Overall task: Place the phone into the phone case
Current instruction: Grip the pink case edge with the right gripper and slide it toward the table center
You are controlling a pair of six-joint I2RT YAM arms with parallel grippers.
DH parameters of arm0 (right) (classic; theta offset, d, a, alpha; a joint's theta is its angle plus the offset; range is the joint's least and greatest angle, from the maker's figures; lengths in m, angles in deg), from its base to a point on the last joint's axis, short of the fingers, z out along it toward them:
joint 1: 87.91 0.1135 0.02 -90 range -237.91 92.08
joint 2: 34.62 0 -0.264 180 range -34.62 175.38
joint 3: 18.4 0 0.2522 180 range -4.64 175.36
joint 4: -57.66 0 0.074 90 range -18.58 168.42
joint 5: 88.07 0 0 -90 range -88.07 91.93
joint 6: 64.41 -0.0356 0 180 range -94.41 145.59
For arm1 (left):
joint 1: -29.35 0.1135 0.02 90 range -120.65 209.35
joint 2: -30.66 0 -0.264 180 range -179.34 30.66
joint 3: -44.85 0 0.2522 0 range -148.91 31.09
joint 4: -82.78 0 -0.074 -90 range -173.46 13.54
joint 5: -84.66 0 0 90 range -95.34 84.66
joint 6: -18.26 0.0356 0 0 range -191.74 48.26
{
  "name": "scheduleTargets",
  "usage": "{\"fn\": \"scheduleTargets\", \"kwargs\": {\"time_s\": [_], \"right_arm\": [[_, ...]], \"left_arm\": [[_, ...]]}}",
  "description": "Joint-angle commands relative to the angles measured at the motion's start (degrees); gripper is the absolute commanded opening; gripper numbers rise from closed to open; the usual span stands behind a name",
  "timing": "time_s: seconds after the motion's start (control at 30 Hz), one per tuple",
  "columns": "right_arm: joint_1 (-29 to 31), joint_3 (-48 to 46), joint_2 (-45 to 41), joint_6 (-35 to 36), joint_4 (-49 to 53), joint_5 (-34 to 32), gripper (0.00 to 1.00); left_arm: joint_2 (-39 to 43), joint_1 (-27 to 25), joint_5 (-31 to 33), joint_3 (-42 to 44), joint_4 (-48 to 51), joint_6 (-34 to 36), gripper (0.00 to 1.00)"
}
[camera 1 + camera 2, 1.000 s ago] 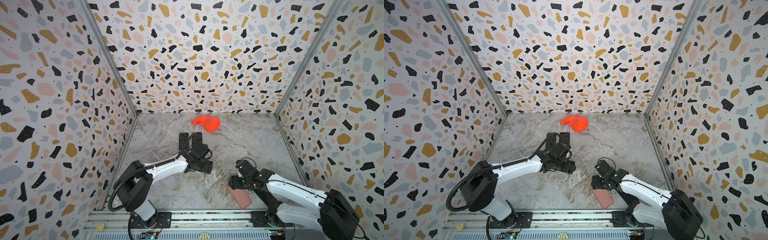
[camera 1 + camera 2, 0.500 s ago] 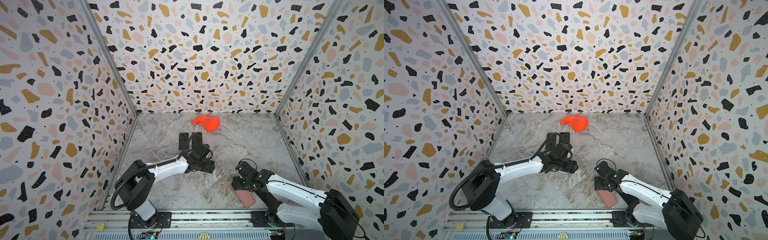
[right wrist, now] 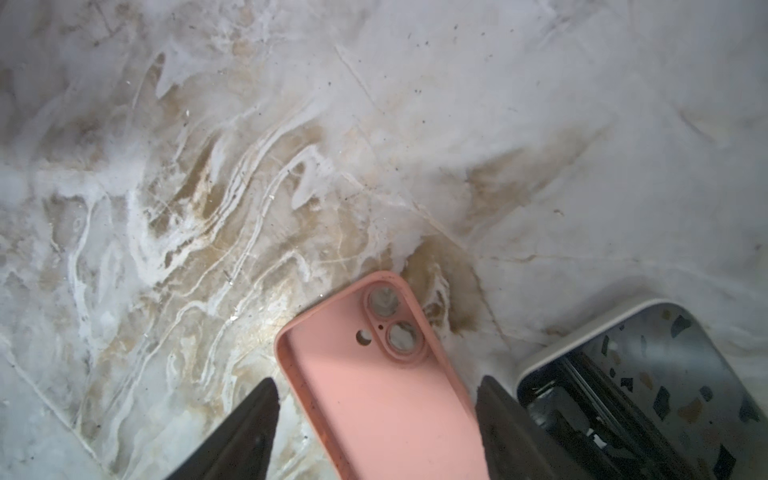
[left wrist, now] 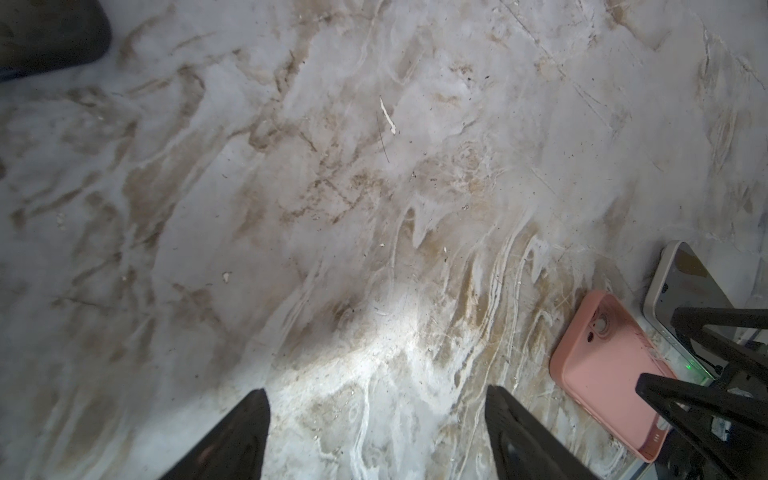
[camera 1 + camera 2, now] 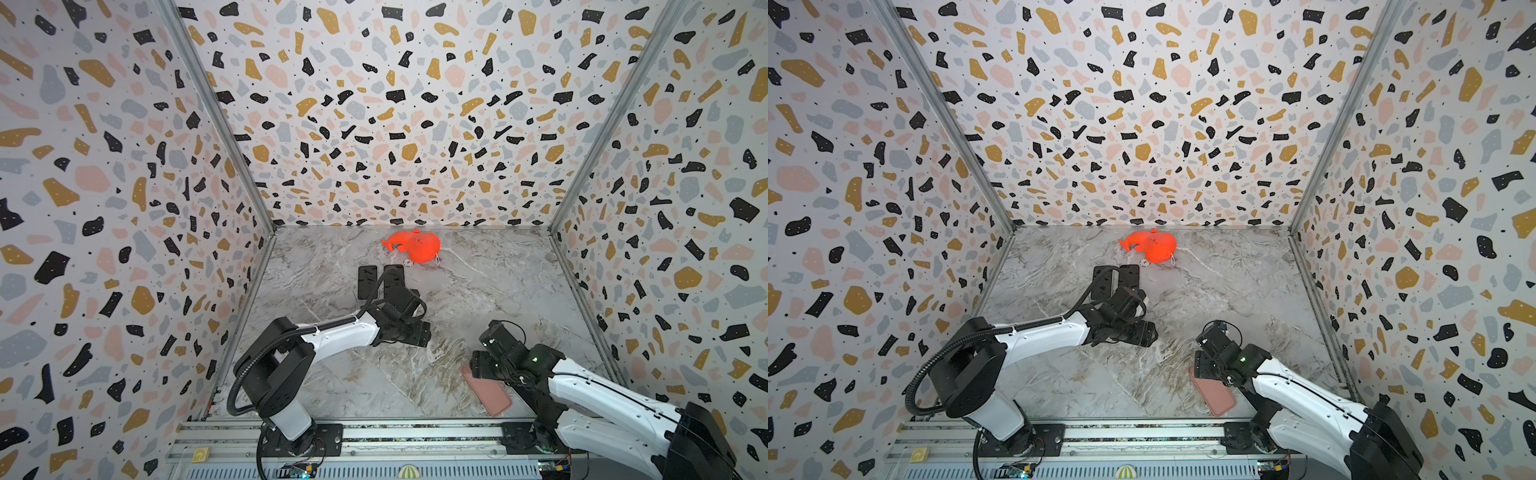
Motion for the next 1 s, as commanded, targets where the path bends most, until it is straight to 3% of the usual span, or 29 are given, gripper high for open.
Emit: {"fn": "scheduleTargets", "kwargs": {"time_s": [0.0, 0.17, 0.3, 0.57, 0.97], "right_arm": [[0.13, -3.01, -0.63, -2.59, -0.5, -0.39, 0.72], [0.13, -5.14, 2.21, -2.5, -2.97, 1.5, 0.65], [0.13, -5.4, 2.96, -1.57, -4.69, 2.67, 0.48], [0.13, -6.0, 2.24, -1.19, -6.06, 3.6, 0.27], [0.13, -4.74, 3.82, -1.09, -8.05, 4.94, 0.11]], "left_arm": [[-1.1, -0.42, -0.75, 0.16, -1.32, -0.13, 0.82], [-1.58, -0.48, -0.81, 0.03, -1.25, 0.31, 0.82], [-2.41, -0.48, -1.49, -0.41, -1.83, 0.26, 0.82], [-2.24, -0.45, -1.7, -0.72, -1.68, 0.56, 0.81], [-1.28, -0.14, -1.11, -0.42, -1.32, 0.57, 0.81]]}}
